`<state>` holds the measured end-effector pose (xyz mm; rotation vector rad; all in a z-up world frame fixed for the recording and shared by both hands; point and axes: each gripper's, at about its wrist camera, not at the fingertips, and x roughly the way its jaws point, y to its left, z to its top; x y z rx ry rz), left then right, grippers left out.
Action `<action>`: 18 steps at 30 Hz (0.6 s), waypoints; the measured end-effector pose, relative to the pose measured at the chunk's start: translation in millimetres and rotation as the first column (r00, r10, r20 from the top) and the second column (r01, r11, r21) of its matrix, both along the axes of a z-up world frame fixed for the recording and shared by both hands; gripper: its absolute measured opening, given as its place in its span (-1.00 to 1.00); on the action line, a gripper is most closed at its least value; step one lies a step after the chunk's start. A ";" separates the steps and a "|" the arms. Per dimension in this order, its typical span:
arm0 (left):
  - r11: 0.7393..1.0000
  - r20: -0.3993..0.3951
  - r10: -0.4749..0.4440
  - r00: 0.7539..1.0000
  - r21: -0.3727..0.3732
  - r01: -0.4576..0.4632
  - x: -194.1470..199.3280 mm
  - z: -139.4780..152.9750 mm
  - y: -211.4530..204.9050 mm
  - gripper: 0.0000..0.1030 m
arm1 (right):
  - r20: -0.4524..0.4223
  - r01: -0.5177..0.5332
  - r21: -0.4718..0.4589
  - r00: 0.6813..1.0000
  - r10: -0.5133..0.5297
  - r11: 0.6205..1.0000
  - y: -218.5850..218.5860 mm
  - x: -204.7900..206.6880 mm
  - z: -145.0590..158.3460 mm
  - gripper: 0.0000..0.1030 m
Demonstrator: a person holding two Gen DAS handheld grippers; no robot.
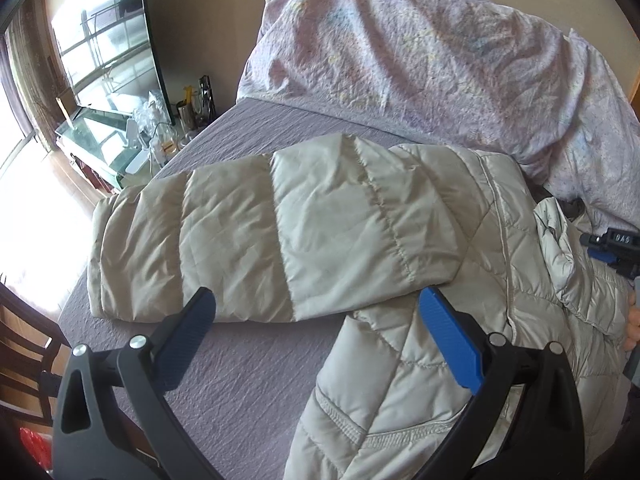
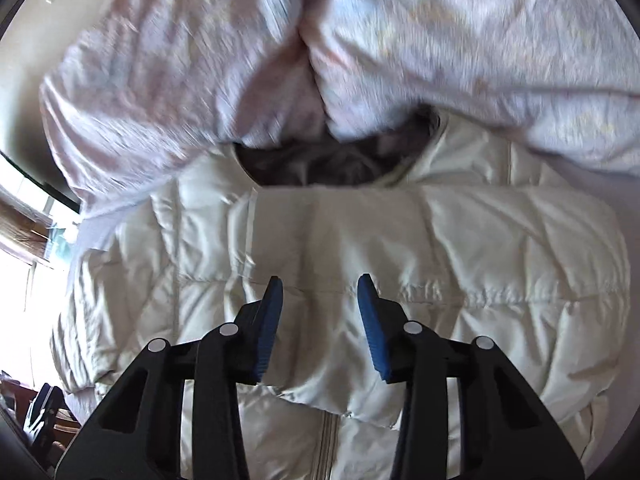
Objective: Fold large clothes
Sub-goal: 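Carry the held sleeve across the jacket body toward the collar with the right gripper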
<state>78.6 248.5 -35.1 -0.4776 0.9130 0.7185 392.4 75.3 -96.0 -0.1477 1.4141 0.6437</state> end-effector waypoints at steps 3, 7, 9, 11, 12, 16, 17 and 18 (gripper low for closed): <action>0.999 -0.005 0.023 1.000 -0.022 -0.023 -5.0 -2.8 8.4 0.96 | -0.033 -0.009 -0.023 0.999 0.009 1.000 9.4 -4.2 -16.6 -0.19; 0.998 -0.004 0.054 0.999 -0.043 -0.054 -15.0 -4.7 21.8 0.96 | -0.073 -0.020 -0.079 0.997 0.014 0.997 22.0 -11.9 -35.7 -0.18; 0.997 -0.003 0.066 0.998 -0.043 -0.066 -20.4 -4.5 28.5 0.96 | -0.060 -0.029 -0.108 0.998 0.022 0.994 28.0 -16.2 -44.3 -0.16; 0.996 -0.006 0.080 0.997 -0.034 -0.080 -26.7 -4.0 37.9 0.96 | -0.029 -0.046 -0.129 0.999 0.042 0.991 31.9 -20.0 -46.5 -0.16; 0.996 -0.008 0.088 0.996 -0.034 -0.088 -29.0 -4.4 41.6 0.97 | -0.016 -0.048 -0.138 0.999 0.047 0.989 33.4 -21.4 -46.4 -0.15; 0.989 -0.006 0.133 0.991 -0.059 -0.133 -43.6 -9.9 68.8 0.96 | 0.028 -0.077 -0.164 0.996 0.082 0.983 36.8 -26.2 -44.8 -0.15; 0.988 0.000 0.143 0.990 -0.065 -0.143 -48.2 -11.2 75.8 0.97 | 0.029 -0.078 -0.157 0.996 0.084 0.984 36.4 -26.6 -44.4 -0.15; 0.986 0.002 0.152 0.988 -0.065 -0.151 -51.9 -12.3 80.9 0.96 | 0.028 -0.079 -0.152 0.996 0.084 0.985 35.1 -25.7 -44.1 -0.15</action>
